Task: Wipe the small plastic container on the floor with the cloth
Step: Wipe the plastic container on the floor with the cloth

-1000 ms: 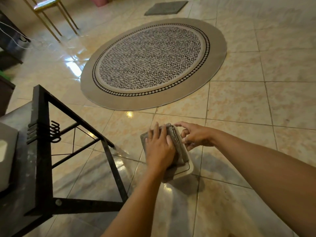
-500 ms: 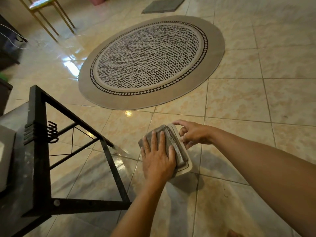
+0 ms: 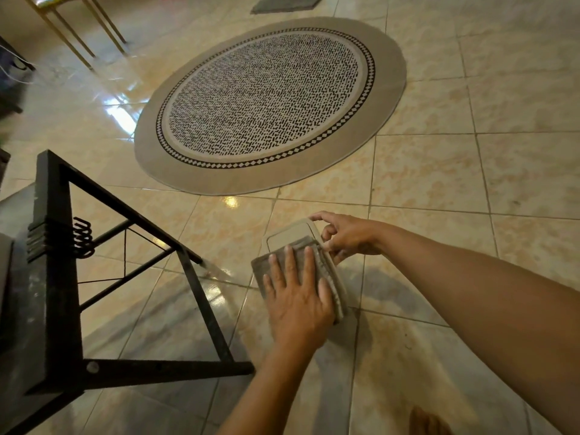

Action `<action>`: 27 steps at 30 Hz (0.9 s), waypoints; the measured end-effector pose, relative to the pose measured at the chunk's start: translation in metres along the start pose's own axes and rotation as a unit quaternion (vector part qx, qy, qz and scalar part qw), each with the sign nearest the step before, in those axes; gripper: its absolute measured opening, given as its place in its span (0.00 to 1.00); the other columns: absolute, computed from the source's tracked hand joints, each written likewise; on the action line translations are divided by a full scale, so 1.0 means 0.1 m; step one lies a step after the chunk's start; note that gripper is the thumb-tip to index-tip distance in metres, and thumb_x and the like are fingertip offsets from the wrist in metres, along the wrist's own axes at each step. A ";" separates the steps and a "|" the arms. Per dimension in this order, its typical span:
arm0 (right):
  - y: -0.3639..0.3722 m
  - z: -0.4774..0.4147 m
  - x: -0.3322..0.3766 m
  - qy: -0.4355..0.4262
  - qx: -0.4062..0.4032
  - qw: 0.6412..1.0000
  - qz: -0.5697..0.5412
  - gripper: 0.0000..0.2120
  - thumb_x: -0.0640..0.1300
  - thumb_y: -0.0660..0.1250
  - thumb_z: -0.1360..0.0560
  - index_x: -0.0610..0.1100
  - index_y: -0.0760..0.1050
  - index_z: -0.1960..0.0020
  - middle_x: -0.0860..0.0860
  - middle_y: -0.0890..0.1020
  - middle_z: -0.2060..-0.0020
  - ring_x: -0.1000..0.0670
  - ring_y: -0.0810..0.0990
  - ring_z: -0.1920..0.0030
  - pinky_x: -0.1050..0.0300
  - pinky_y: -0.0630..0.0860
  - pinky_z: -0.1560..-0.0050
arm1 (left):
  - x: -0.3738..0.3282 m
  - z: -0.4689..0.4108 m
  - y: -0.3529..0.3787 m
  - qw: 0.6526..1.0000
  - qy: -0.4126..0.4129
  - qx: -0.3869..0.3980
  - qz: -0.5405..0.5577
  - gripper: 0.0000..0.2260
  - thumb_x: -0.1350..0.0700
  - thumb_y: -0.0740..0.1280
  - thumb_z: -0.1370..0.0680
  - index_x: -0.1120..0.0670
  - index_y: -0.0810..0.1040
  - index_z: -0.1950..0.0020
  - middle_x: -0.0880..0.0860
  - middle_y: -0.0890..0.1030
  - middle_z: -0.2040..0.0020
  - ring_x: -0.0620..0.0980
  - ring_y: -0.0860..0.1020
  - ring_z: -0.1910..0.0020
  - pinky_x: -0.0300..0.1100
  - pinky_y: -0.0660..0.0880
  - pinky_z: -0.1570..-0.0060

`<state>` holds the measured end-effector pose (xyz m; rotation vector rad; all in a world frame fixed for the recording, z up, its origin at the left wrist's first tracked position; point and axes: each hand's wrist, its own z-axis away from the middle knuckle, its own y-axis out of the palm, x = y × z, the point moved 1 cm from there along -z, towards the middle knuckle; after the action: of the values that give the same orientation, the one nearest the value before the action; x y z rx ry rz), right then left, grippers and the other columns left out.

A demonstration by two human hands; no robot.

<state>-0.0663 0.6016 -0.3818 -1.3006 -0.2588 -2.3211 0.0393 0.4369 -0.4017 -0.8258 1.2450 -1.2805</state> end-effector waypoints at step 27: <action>0.06 0.01 0.01 0.000 -0.017 0.999 0.027 0.35 0.25 0.62 0.24 0.47 0.57 0.22 0.45 0.72 0.57 0.48 0.77 0.59 0.54 0.81 0.62 | 0.00 -0.02 0.03 0.999 -0.031 -0.029 0.013 0.27 0.42 0.37 0.19 0.44 0.32 0.21 0.52 0.32 0.20 0.54 0.28 0.23 0.58 0.34 0.24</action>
<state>-0.0634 0.5964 -0.3809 -1.3072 -0.1831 -2.2889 0.0378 0.4382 -0.4045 -0.8814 1.2438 -1.1935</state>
